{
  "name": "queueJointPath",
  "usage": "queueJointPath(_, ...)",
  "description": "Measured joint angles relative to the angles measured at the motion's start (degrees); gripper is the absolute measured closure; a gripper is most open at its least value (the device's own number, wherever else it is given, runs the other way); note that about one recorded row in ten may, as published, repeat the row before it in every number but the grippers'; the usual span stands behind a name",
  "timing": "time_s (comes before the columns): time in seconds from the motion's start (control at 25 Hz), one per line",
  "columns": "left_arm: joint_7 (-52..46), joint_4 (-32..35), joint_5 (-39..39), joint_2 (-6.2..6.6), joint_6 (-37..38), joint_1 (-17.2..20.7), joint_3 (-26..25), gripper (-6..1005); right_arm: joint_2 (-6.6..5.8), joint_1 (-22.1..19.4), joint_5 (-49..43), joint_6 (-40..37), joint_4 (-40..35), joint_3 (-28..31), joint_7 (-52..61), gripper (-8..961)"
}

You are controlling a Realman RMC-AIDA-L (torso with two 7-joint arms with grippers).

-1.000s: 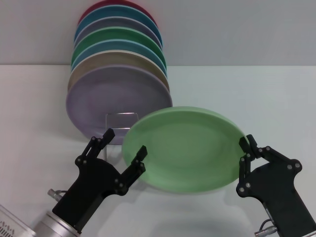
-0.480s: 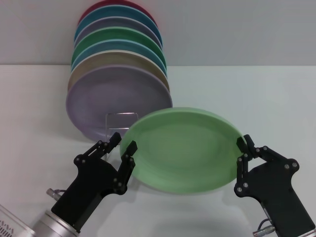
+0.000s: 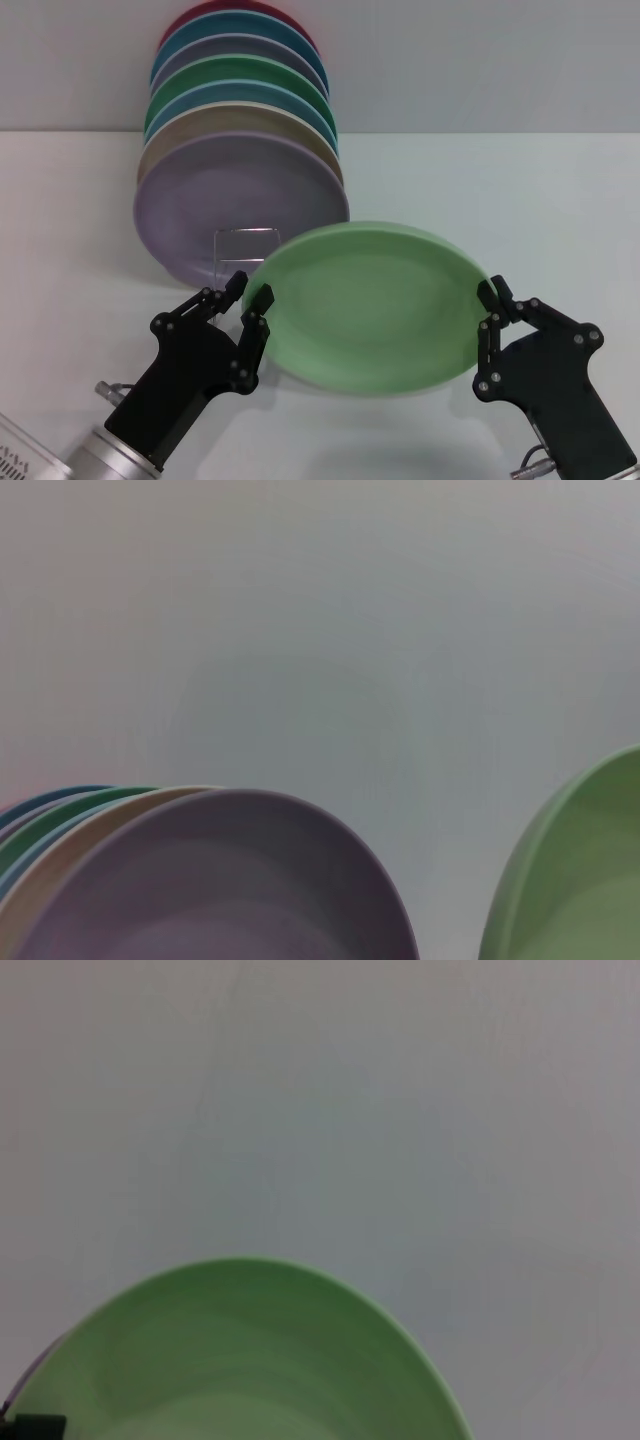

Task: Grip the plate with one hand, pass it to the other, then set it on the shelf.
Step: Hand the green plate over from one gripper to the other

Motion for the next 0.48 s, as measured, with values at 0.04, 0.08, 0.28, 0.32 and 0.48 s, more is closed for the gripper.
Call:
queueJointPath(0.04,0.0,0.0,0.0,-0.05,-0.1,0.0,0.0,748,0.00,0.0,0.0,0.1,0.0,-0.2,0.0,935)
queueJointPath(0.08,0.0,0.0,0.0,-0.05,-0.1,0.0,0.0,750,0.00,0.0,0.0,0.1,0.0,-0.2,0.0,935)
queueJointPath(0.28,0.0,0.0,0.0,-0.08,-0.4,-0.3,0.0,757,0.00,0.1,0.0,0.2,-0.1,-0.4,0.0,935)
queueJointPath(0.32,0.0,0.0,0.0,-0.09,-0.5,-0.4,0.0,759,0.00,0.1,0.0,0.2,-0.1,-0.4,0.0,935)
queueJointPath(0.48,0.0,0.0,0.0,-0.09,-0.5,-0.4,0.0,765,0.00,0.1,0.0,0.2,-0.1,-0.2,0.0,935)
